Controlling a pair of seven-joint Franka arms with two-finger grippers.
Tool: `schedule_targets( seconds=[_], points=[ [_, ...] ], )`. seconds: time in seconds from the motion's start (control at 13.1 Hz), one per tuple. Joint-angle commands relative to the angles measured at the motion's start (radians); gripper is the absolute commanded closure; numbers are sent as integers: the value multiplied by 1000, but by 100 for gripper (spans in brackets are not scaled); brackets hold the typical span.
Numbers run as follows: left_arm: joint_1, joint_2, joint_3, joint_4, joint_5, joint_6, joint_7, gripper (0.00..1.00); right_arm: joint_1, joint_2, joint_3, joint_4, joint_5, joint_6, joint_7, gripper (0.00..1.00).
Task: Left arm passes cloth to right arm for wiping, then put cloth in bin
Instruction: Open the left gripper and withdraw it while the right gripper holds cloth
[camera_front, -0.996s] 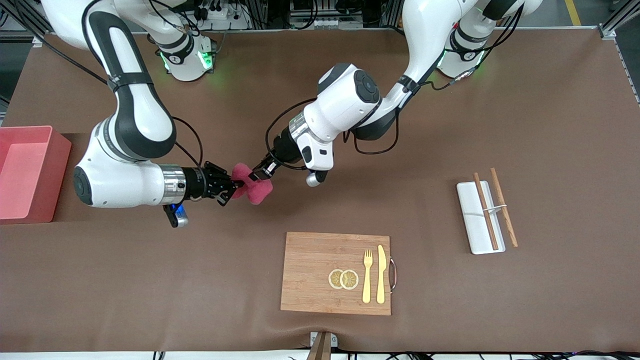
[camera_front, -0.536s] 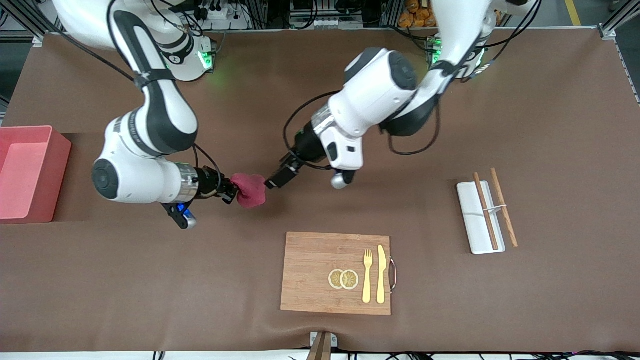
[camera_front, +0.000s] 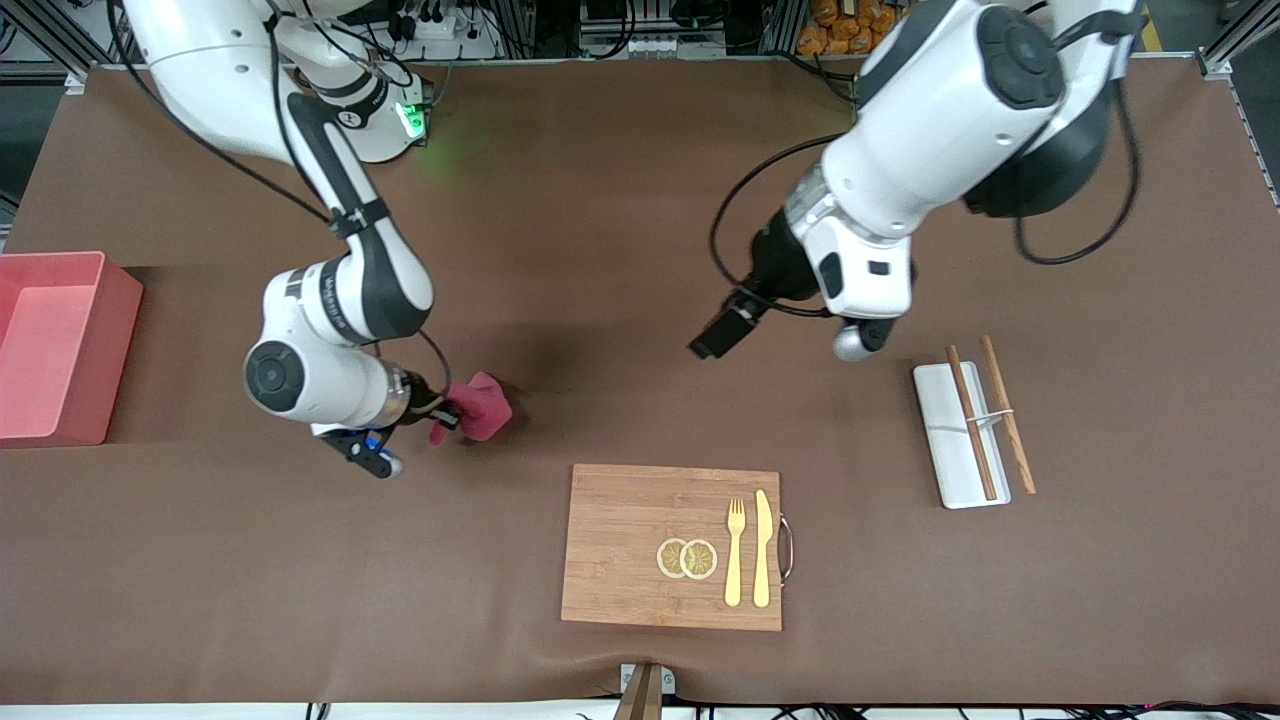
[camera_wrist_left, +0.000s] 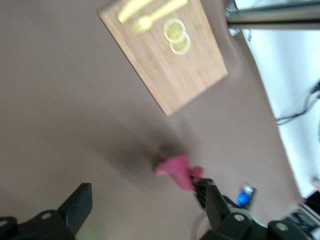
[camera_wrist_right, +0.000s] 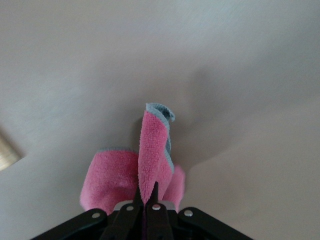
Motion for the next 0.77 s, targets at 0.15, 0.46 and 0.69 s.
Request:
schedule_targets(
  seconds=[0.15,0.46,0.69],
  points=[
    [125,-86,-5,-34,87,-189,259,0,-214,18,13,-16,-127,12,-405,100],
    [252,-119,-5,-37,102,-281,473,0,-391,74,13,3,-195,99,-760,100],
    [333,-150,-3,-42,102,-321,675,0,-497,100,13,71,-313,110,-978,100]
  ],
)
